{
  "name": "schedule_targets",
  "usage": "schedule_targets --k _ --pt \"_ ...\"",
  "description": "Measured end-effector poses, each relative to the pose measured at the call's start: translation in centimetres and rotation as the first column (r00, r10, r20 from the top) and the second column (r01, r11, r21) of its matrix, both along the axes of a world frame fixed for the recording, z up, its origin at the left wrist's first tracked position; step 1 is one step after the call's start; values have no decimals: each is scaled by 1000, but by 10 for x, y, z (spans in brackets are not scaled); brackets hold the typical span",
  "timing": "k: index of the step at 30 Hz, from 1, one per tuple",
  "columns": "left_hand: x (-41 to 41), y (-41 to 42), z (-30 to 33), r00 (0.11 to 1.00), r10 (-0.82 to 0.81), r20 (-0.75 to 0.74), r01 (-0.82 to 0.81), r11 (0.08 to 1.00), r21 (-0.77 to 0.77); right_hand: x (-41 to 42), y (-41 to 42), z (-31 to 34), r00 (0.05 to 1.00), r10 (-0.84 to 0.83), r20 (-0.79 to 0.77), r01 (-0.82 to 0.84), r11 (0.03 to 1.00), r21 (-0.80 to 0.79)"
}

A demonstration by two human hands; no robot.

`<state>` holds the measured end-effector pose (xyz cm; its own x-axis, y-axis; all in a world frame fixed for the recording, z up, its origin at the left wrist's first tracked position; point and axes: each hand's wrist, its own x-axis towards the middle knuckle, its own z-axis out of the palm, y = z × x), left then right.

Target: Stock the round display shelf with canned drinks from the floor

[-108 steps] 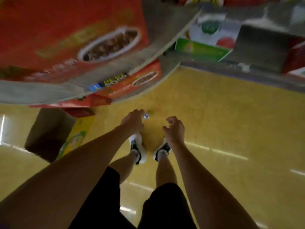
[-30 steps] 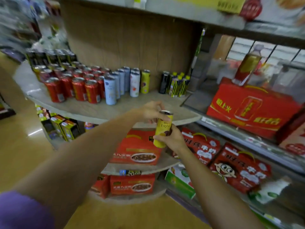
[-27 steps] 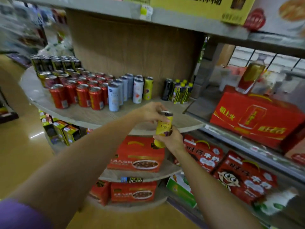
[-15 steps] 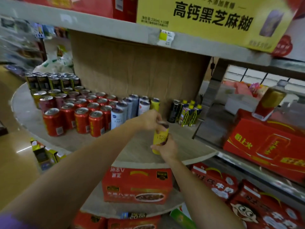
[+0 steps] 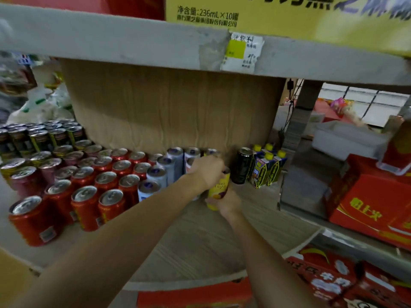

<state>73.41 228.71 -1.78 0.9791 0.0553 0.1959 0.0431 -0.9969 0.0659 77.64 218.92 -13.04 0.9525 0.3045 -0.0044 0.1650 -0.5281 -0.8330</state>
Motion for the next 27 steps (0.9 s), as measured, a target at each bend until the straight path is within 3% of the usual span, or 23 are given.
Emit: schedule_targets --k 12,15,17,20,27 --pt "19 14 30 946 58 -320 -23 994 111 42 20 3 991 136 -23 -135 991 24" --pt "14 7 32 913 101 -396 -88 995 51 46 22 3 988 154 -1 -154 988 10" --pt "8 3 30 885 190 -426 -222 975 -26 46 21 2 985 171 -8 -171 985 14" --pt "5 2 23 852 274 -447 -366 921 -133 47 16 3 976 218 -10 -218 976 -14" --pt "1 -24 20 883 329 -334 -368 928 -60 49 -5 12 949 286 134 -271 955 -118"
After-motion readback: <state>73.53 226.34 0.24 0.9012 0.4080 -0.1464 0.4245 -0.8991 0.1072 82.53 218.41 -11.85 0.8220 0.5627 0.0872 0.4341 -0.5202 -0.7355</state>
